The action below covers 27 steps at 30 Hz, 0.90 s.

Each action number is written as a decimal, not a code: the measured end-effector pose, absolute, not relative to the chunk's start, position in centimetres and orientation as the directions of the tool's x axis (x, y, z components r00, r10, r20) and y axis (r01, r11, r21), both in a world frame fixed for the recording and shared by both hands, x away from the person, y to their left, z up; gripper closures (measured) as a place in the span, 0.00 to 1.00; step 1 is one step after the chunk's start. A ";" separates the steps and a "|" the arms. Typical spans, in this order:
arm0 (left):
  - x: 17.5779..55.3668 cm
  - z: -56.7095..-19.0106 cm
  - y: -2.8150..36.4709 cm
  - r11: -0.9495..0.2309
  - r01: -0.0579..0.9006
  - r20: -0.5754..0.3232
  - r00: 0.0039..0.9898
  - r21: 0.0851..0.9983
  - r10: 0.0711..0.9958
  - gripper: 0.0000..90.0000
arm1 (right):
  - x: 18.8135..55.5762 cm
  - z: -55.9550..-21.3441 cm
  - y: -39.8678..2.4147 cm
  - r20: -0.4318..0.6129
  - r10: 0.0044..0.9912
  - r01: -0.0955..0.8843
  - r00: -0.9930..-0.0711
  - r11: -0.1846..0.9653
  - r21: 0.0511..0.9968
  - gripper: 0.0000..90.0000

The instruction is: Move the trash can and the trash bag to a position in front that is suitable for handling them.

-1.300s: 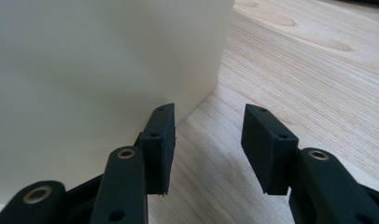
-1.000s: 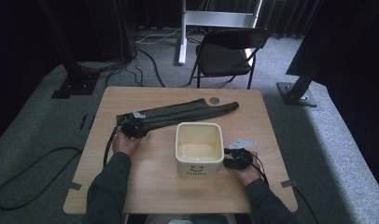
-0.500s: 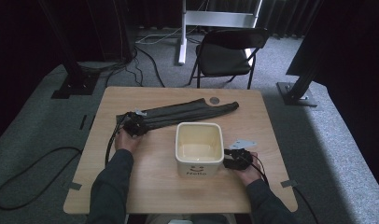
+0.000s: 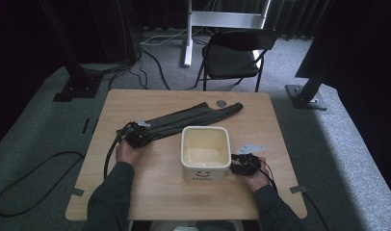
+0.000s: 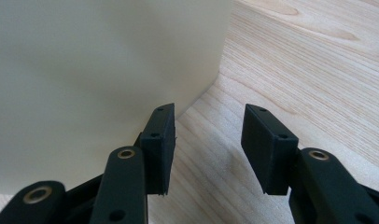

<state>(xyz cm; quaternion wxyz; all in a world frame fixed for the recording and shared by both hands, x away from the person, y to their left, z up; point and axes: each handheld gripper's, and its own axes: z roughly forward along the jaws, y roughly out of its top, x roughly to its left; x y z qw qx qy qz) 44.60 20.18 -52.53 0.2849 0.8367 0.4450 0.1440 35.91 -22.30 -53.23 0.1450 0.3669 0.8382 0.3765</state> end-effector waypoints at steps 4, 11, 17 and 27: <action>42.6 -52.5 20.0 -0.432 0.653 -0.047 0.582 0.622 0.812 1.00 | 35.9 -53.2 -22.3 0.035 0.725 0.508 -0.688 0.446 0.737 0.60; 39.6 -52.5 19.5 -0.454 0.644 -0.061 0.613 0.616 0.788 1.00 | 35.8 -53.2 -22.3 0.035 0.724 0.506 -0.689 0.445 0.739 0.60; 37.3 -52.4 19.4 -0.484 0.635 -0.050 0.635 0.603 0.771 1.00 | 35.8 -53.1 -22.3 0.034 0.724 0.506 -0.689 0.446 0.738 0.60; 34.7 -52.5 18.6 -0.521 0.610 -0.053 0.678 0.597 0.733 1.00 | 35.8 -52.9 -22.2 0.033 0.722 0.500 -0.691 0.444 0.743 0.61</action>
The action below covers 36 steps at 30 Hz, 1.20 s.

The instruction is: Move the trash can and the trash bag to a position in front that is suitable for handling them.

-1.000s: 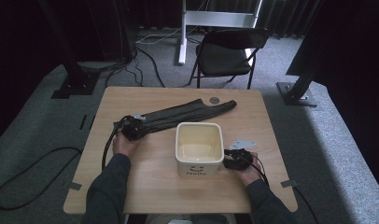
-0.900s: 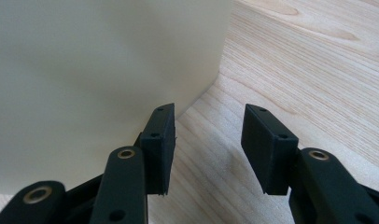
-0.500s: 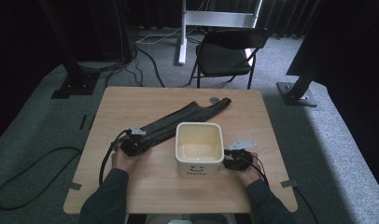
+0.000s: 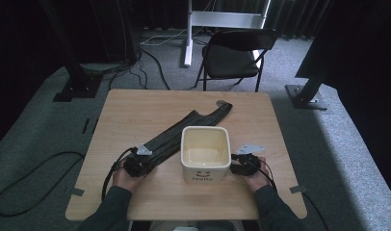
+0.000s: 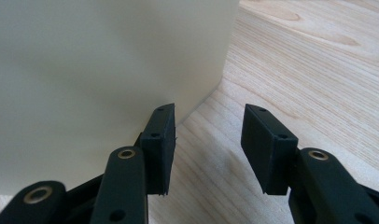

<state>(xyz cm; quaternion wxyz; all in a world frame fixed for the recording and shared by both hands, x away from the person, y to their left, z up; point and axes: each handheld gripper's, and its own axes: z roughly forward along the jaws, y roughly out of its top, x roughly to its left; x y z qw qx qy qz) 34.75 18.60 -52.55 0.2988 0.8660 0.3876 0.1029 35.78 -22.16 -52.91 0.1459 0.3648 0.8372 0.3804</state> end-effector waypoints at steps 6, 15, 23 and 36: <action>34.4 -52.6 18.0 -0.547 0.582 -0.044 0.708 0.601 0.705 1.00 | 35.9 -52.7 -22.1 0.032 0.725 0.498 -0.688 0.439 0.748 0.61; 33.8 -52.5 17.8 -0.548 0.583 -0.051 0.711 0.600 0.701 0.99 | 36.4 -52.7 -21.5 0.041 0.723 0.498 -0.690 0.433 0.751 0.61; 33.1 -51.9 17.7 -0.533 0.565 -0.034 0.706 0.630 0.707 0.85 | 36.5 -52.8 -21.0 0.047 0.711 0.494 -0.702 0.438 0.751 0.61; 33.7 -51.1 17.3 -0.465 0.531 -0.055 0.699 0.708 0.713 0.70 | 36.4 -52.9 -21.5 0.030 0.714 0.498 -0.700 0.457 0.737 0.59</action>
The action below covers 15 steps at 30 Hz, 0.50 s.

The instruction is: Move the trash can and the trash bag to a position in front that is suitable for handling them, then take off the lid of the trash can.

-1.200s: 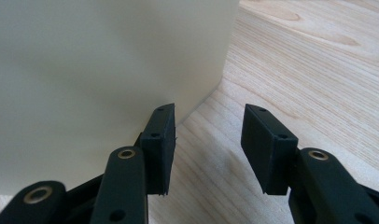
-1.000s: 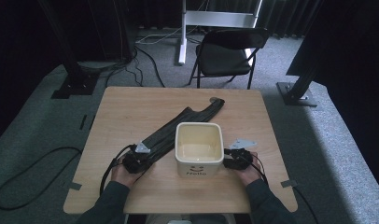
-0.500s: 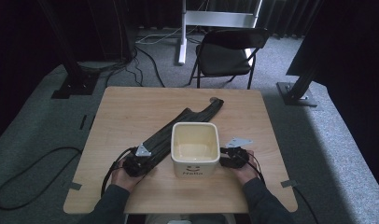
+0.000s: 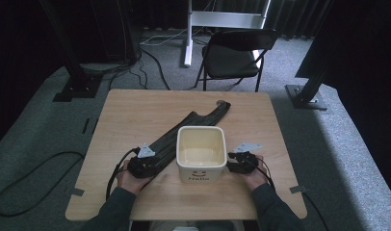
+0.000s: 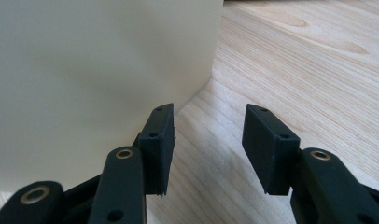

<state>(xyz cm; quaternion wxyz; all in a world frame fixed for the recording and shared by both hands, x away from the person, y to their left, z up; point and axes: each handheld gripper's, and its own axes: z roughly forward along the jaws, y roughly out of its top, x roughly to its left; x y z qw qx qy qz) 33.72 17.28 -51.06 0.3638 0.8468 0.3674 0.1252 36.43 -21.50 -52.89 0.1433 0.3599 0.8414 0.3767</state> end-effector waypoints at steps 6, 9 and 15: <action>33.9 -51.3 17.3 -0.469 0.538 -0.056 0.697 0.701 0.715 0.70 | 36.4 -52.9 -21.7 0.037 0.710 0.501 -0.703 0.458 0.734 0.59; 33.9 -51.4 17.3 -0.467 0.537 -0.056 0.696 0.702 0.716 0.70 | 36.3 -52.9 -21.7 0.037 0.708 0.500 -0.706 0.461 0.733 0.59; 33.9 -51.4 17.1 -0.469 0.535 -0.058 0.700 0.703 0.712 0.70 | 36.3 -52.7 -21.9 0.049 0.707 0.504 -0.706 0.452 0.736 0.59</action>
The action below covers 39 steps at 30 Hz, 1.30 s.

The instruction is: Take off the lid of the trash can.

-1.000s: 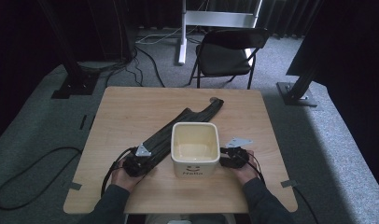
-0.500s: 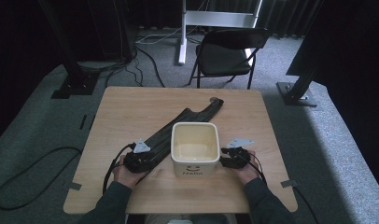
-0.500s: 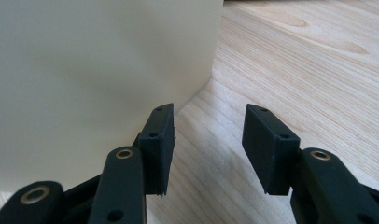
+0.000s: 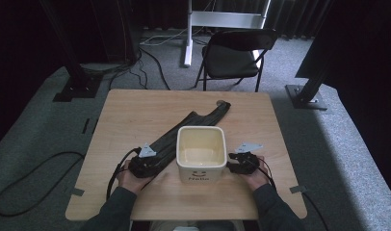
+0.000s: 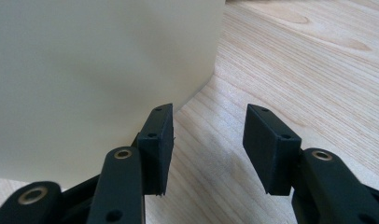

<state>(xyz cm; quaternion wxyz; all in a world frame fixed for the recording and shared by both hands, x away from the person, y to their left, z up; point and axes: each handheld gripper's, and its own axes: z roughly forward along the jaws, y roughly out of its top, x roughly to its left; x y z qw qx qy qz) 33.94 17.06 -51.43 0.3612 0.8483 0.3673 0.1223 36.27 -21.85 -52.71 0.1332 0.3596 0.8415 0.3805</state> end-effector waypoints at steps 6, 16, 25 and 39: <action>34.0 -51.6 16.8 -0.469 0.532 -0.058 0.702 0.705 0.710 0.69 | 36.3 -52.3 -22.0 0.069 0.687 0.511 -0.724 0.467 0.721 0.60; 34.0 -51.9 16.2 -0.509 0.518 -0.036 0.724 0.688 0.689 0.68 | 36.3 -51.7 -22.3 0.055 0.688 0.510 -0.724 0.479 0.714 0.61; 34.3 -52.5 16.0 -0.527 0.514 -0.029 0.734 0.677 0.678 0.67 | 36.0 -50.3 -22.5 0.038 0.667 0.480 -0.744 0.494 0.725 0.66; 34.4 -52.8 15.6 -0.540 0.510 -0.025 0.742 0.670 0.670 0.67 | 36.7 -46.8 -23.9 0.021 0.673 0.450 -0.739 0.472 0.758 0.68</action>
